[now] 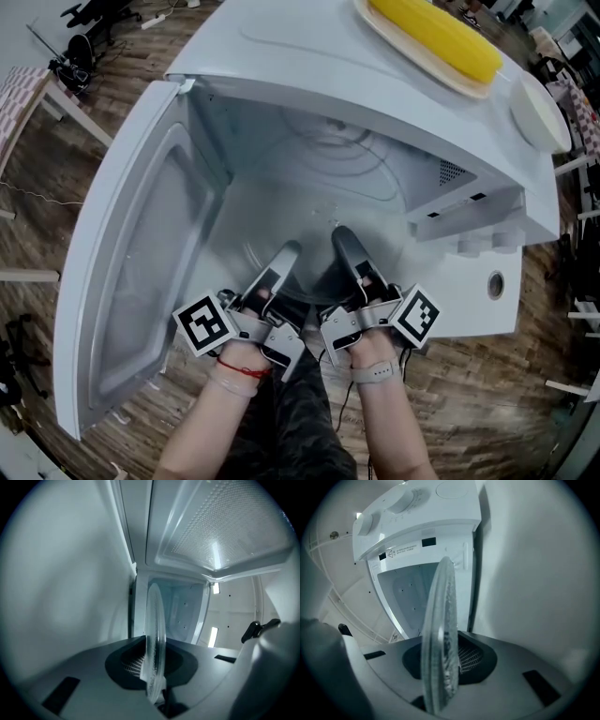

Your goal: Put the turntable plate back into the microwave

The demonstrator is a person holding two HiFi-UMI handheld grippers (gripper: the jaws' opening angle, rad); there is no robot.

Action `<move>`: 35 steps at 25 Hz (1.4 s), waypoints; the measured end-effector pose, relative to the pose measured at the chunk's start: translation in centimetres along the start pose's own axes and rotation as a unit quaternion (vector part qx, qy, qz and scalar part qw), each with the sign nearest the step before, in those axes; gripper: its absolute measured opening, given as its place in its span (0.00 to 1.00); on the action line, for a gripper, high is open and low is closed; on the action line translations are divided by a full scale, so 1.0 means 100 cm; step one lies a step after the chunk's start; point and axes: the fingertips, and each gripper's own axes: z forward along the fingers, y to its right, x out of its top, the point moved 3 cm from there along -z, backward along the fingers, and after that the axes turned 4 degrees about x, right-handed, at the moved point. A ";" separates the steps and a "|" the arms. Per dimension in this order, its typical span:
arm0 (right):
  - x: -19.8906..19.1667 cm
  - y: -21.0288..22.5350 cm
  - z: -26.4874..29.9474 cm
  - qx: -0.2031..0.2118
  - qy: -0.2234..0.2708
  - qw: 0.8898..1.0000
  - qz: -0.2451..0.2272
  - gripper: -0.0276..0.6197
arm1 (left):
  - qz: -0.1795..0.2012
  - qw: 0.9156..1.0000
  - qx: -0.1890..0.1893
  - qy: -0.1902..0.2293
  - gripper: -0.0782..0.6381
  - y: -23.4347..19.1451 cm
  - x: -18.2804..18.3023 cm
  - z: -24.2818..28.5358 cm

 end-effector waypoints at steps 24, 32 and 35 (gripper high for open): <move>0.019 -0.001 0.032 0.007 0.001 1.000 -0.016 0.15 | 0.002 1.000 0.011 -0.012 0.15 -0.001 0.000 0.001; 0.012 -0.013 0.017 0.019 -0.019 0.999 -0.020 0.20 | -0.010 1.000 0.005 0.007 0.16 0.002 0.002 0.001; 0.003 -0.013 -0.004 -0.011 -0.038 0.999 -0.028 0.20 | -0.013 1.000 0.003 0.007 0.16 0.002 0.002 0.001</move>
